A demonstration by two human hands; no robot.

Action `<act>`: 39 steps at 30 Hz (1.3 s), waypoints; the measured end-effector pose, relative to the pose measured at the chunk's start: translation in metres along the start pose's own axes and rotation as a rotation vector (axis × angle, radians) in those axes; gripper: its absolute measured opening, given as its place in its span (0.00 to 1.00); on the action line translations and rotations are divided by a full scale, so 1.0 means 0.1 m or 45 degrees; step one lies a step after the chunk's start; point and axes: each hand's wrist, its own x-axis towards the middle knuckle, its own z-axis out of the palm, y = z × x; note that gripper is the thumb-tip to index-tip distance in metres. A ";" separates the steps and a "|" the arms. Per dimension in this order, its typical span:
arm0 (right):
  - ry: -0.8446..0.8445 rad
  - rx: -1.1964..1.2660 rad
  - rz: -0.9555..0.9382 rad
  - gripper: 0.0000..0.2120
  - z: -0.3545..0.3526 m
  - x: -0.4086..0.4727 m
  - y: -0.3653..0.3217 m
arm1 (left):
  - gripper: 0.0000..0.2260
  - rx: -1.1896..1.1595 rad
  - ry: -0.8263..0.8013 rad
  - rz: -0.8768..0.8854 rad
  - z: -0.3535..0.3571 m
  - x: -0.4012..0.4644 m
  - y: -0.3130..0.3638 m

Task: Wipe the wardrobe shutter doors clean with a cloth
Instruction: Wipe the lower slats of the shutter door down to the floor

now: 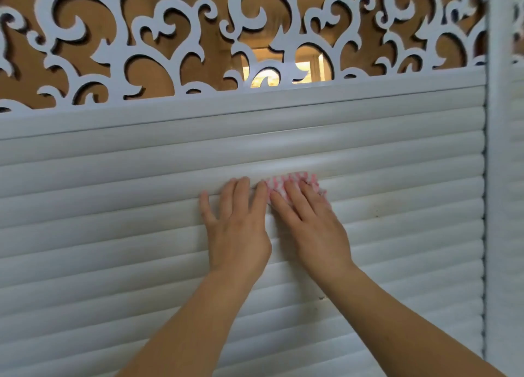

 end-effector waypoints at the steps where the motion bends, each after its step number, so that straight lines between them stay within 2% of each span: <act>1: 0.004 -0.010 -0.006 0.26 -0.03 -0.01 0.09 | 0.30 0.012 -0.003 0.008 0.02 0.02 0.03; 9: 0.053 -0.031 0.326 0.29 -0.20 -0.17 0.83 | 0.34 0.051 -0.020 -0.062 0.08 0.00 0.12; 14: -0.046 0.059 0.534 0.32 -0.30 -0.23 1.20 | 0.37 0.018 -0.036 -0.142 0.14 -0.04 0.21; 18: -0.033 0.065 0.693 0.34 -0.33 -0.25 1.47 | 0.38 -0.032 -0.029 -0.189 0.18 -0.06 0.35; 20: -0.007 0.097 0.801 0.34 -0.35 -0.24 1.56 | 0.37 -0.061 -0.005 -0.130 0.20 -0.06 0.43; 24: 0.004 0.180 0.974 0.35 -0.36 -0.15 1.45 | 0.32 -0.113 -0.020 0.126 0.23 -0.05 0.65; 28: -0.024 0.212 0.867 0.34 -0.33 -0.22 1.16 | 0.27 -0.154 -0.101 0.225 0.27 -0.04 0.85; 32: -0.069 0.300 0.626 0.29 -0.24 -0.36 0.86 | 0.28 -0.158 -0.161 0.228 0.32 -0.05 0.88; 34: -0.045 0.205 0.477 0.25 -0.19 -0.45 0.75 | 0.29 -0.148 -0.160 0.249 0.32 -0.06 0.86; 39: 0.022 -0.025 0.243 0.23 -0.19 -0.48 0.78 | 0.27 -0.095 -0.130 0.294 0.36 -0.09 0.82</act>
